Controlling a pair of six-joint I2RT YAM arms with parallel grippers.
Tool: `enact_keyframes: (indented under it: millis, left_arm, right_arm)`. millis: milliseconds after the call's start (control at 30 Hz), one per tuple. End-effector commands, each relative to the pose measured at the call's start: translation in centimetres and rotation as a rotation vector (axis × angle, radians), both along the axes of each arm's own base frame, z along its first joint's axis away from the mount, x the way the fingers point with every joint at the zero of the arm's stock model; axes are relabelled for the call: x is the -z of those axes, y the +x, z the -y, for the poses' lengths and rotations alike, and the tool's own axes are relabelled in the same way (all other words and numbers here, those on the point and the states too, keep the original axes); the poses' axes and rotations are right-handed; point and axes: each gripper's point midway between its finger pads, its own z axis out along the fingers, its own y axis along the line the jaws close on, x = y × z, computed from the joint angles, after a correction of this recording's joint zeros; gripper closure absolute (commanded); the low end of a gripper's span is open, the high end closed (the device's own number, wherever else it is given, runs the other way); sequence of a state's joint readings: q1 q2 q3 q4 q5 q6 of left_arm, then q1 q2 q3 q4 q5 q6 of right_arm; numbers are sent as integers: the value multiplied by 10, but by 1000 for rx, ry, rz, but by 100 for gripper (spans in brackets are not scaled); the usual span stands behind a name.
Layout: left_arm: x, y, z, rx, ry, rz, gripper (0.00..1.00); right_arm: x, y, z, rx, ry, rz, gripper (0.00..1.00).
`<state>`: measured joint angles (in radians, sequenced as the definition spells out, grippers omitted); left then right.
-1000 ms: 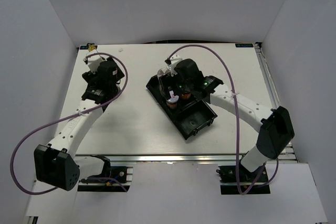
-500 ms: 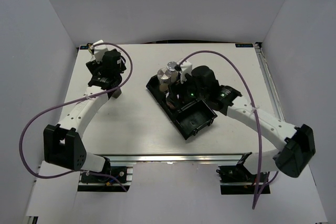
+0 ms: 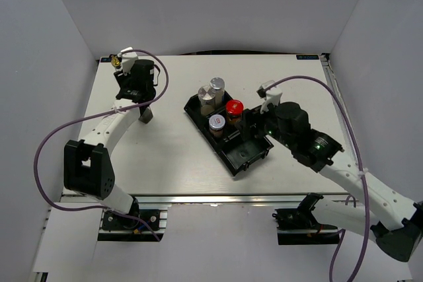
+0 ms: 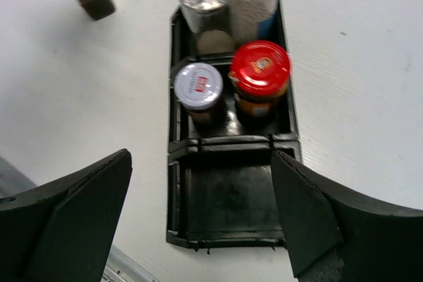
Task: Organize the condiment bottles
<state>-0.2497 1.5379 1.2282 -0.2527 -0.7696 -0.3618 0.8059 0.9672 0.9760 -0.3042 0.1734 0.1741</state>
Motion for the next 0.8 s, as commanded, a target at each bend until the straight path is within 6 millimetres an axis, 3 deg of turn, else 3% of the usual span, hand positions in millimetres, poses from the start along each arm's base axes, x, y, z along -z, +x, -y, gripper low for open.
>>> enact_keyframes:
  millis: [0,200,300,333,400,500,567,600,767]
  left_arm:
    - [-25,5,-8,-34,10,67,36]
    - [-20,10,-5,-10,14,58,53]
    - [-17,11,-1,24,15,35,73]
    - [-17,11,1,31,13,32,87]
    - [-22,7,1,37,0,35,98]
    - [-35,3,13,86,-73,66,100]
    - [-54,-1,34,207,-159,126,100]
    - [-55,-5,42,245,-191,140,100]
    - [-105,-30,60,340,-264,253,100]
  right_arm:
    - [10,4,34,163,-36,0,11]
    - [23,-5,65,264,-57,-17,11]
    - [24,-8,78,311,-63,-16,11]
    - [22,-9,82,323,-55,-7,11]
    - [25,-10,86,343,-57,-7,11]
    - [27,-10,95,380,-53,-1,11]
    - [32,-9,105,441,-51,3,11]
    - [36,-9,110,470,-53,1,11]
    - [49,-10,145,656,-56,-5,11]
